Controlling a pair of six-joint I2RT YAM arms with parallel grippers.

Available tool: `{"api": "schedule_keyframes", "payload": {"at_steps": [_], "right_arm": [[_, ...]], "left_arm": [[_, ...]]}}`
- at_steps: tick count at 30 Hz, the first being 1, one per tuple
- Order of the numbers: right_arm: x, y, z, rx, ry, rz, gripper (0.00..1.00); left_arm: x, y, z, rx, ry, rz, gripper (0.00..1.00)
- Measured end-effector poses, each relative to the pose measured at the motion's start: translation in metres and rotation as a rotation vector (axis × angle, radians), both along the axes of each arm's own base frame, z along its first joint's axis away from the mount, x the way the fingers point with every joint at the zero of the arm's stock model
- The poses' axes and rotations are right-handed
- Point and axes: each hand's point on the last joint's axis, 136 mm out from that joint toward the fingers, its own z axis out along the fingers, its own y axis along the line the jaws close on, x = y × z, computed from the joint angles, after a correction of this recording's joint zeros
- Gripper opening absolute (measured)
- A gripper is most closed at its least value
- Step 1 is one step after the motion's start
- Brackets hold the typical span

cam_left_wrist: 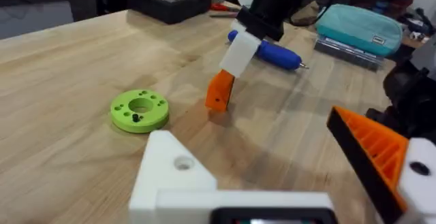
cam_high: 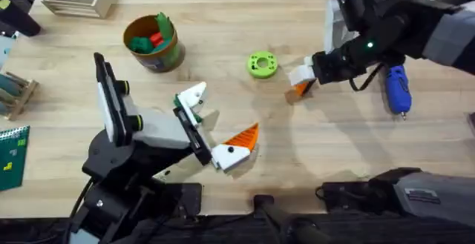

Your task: Pick up the gripper from the table and insert it into the empty holder that is missing its gripper. Then pick up a screw, insert it into the mounting hole, and use the screwdriver to tighten it. Finally, clean up the table by picking up the vegetable and placing it into the bucket.

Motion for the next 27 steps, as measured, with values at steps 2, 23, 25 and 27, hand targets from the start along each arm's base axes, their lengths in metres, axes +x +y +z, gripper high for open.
{"api": "schedule_keyframes", "payload": {"at_steps": [2, 23, 25, 27], "right_arm": [[0.0, 0.0, -0.001, 0.002, 0.003, -0.01, 0.7], [0.014, 0.003, 0.057, 0.055, -0.154, -0.03, 0.017], [0.008, 0.005, 0.112, 0.125, -0.311, -0.019, 0.017], [-0.005, 0.035, 0.137, 0.357, -0.405, 0.065, 0.017]], "left_arm": [[0.0, 0.0, 0.0, 0.0, 0.0, 0.0, 0.987], [0.0, 0.0, 0.0, 0.0, 0.0, 0.0, 0.987], [0.0, 0.0, 0.0, 0.0, 0.0, 0.0, 0.987], [0.0, 0.0, 0.0, 0.0, 0.0, 0.0, 0.987]]}}
